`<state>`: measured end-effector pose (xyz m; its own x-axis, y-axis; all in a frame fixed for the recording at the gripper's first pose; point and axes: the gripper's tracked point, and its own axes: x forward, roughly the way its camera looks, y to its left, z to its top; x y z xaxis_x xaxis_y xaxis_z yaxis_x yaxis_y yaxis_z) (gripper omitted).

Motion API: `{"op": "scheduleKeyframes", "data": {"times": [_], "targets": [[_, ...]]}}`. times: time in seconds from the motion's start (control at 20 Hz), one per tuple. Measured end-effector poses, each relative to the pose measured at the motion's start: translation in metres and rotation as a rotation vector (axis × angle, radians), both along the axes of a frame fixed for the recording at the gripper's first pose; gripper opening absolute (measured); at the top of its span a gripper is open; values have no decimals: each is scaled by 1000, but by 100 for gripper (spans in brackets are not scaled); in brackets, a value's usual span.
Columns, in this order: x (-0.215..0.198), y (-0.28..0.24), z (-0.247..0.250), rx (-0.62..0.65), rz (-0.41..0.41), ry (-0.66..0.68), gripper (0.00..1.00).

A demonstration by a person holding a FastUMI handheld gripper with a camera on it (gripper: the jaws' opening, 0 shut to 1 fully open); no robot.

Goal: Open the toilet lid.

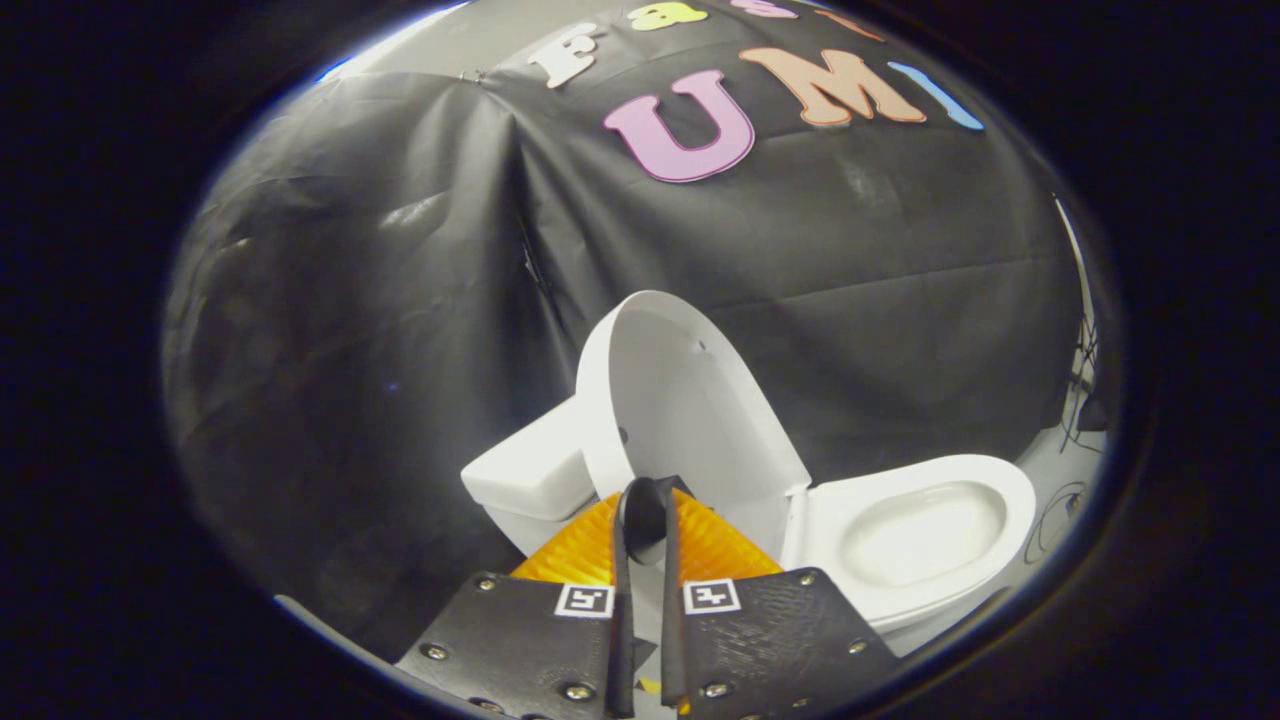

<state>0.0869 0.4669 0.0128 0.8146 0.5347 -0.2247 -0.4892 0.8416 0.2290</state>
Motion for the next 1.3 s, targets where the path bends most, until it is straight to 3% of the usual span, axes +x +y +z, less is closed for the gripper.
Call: {"op": "scheduleKeyframes", "data": {"times": [0.4,0.75,0.9,1.0,1.3], "targets": [[-1,0,4,-67,-21,-89,13],[-11,-7,-1,-64,-3,-56,32],[-21,-27,1,-67,-10,-36,43],[-19,-57,11,-65,-71,-43,50],[-17,-143,38,-1,-171,-19,59]]}}
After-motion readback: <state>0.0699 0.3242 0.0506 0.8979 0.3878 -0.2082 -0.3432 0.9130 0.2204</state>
